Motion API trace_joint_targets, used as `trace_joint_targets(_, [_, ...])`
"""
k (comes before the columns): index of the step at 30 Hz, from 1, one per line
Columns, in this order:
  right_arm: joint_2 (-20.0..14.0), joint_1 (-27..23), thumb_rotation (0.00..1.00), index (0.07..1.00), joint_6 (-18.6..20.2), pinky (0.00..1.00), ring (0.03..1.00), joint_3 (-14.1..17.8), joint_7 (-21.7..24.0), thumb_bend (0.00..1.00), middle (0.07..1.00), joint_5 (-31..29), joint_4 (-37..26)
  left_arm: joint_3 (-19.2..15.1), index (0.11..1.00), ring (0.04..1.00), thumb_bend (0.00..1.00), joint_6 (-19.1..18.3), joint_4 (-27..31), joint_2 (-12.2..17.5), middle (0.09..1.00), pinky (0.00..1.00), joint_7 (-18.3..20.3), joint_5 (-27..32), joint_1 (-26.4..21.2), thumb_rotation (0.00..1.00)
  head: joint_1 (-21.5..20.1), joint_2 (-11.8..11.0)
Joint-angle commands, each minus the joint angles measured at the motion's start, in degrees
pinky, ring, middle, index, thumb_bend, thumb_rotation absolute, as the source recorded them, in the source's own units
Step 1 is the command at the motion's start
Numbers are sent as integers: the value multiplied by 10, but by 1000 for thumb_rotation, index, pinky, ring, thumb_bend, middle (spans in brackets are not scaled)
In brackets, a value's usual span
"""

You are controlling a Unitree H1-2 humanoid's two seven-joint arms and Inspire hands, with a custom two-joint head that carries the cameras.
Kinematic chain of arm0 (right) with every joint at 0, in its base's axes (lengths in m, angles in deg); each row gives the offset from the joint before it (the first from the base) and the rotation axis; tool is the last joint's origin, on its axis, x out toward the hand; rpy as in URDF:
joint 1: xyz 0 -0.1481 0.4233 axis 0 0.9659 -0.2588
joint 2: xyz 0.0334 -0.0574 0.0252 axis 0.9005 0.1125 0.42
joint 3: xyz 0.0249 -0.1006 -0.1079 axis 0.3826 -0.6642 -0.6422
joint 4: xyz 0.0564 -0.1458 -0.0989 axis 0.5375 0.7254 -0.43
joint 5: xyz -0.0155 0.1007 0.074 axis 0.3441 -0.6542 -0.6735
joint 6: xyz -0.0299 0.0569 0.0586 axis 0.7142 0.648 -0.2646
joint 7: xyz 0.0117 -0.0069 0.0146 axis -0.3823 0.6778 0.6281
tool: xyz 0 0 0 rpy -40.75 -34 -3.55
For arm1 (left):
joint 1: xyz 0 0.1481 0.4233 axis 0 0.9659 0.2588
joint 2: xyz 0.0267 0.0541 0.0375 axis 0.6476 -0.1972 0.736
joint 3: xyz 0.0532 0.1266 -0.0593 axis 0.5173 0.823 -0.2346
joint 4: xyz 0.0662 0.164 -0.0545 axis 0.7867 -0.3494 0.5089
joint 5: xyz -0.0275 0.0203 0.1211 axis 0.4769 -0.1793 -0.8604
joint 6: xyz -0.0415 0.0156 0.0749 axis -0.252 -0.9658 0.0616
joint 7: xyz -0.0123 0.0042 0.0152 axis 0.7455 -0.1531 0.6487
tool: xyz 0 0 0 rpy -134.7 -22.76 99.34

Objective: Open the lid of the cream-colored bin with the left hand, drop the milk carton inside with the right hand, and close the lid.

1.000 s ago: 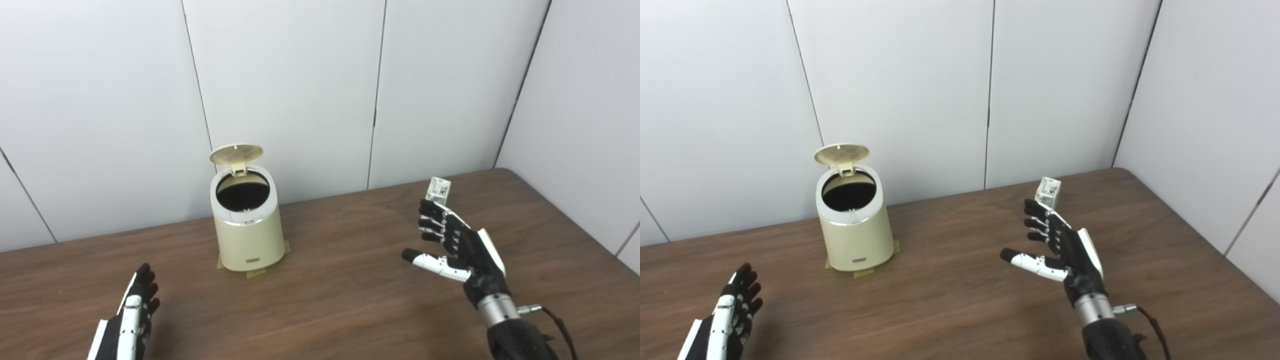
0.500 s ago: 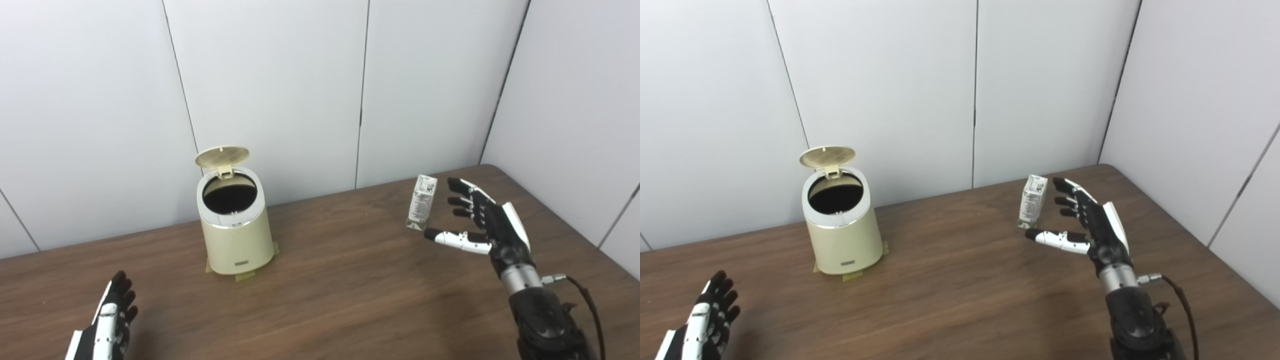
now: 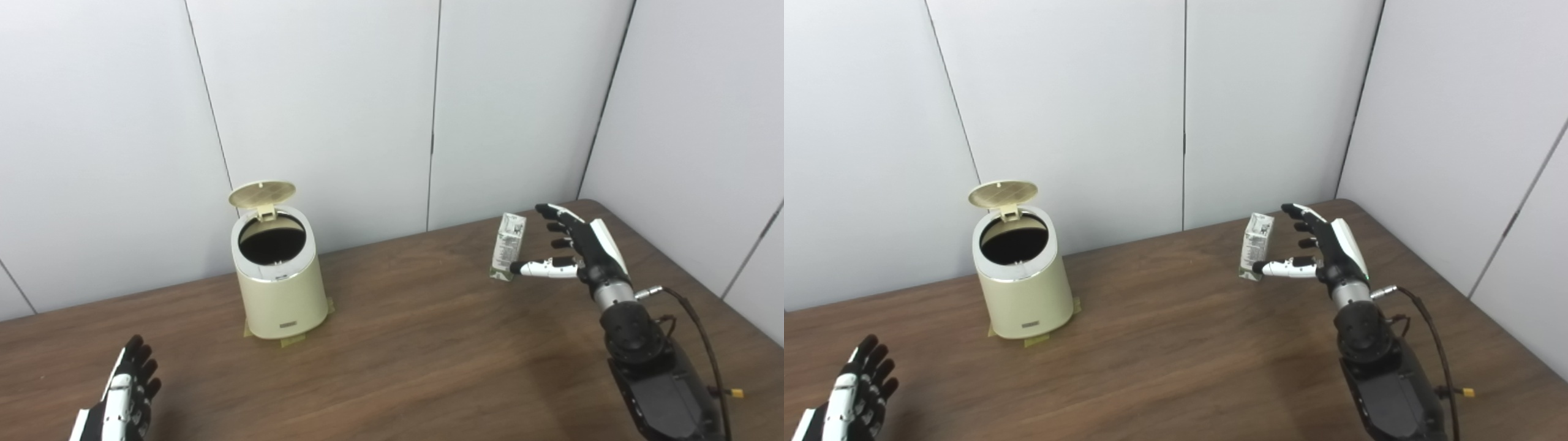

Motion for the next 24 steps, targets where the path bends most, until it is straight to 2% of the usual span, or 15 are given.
trace_joint_targets(1, [-28, -41, 144, 815, -34, 618, 826, -1, -14, 897, 871, 10, 13, 6, 1000, 1000, 207, 4, 26, 5, 1000, 1000, 2, 0, -19, 983, 0, 0])
trace_joint_targets(6, [-28, -73, 191, 823, -7, 642, 836, 4, -6, 910, 870, -10, 55, 17, 1000, 1000, 212, 3, 36, 10, 1000, 1000, 4, -8, -16, 951, 7, -7])
trace_joint_targets(10, [-33, -99, 176, 821, -11, 795, 855, 3, -8, 906, 864, -17, 97, 19, 1000, 1000, 163, 3, 39, 15, 1000, 1000, 5, -10, -15, 998, 6, -2])
trace_joint_targets(12, [-34, -109, 158, 814, -21, 822, 861, 5, -8, 913, 861, -26, 116, 19, 1000, 1000, 157, -1, 42, 18, 1000, 1000, 6, -10, -14, 1000, 6, -1])
trace_joint_targets(18, [-30, -124, 135, 809, -27, 809, 869, 4, -12, 907, 869, -42, 145, 18, 1000, 1000, 179, -8, 46, 24, 1000, 1000, 3, -8, -14, 920, 10, -3])
trace_joint_targets(20, [-29, -132, 110, 809, -28, 813, 867, 1, -13, 898, 868, -42, 158, 17, 1000, 1000, 165, -7, 45, 24, 1000, 1000, 3, -6, -17, 911, 12, 8])
trace_joint_targets(24, [-26, -151, 115, 798, -11, 730, 828, -11, -18, 902, 858, -35, 177, 16, 1000, 1000, 176, -8, 42, 29, 1000, 1000, 4, -9, -22, 875, 16, 17])
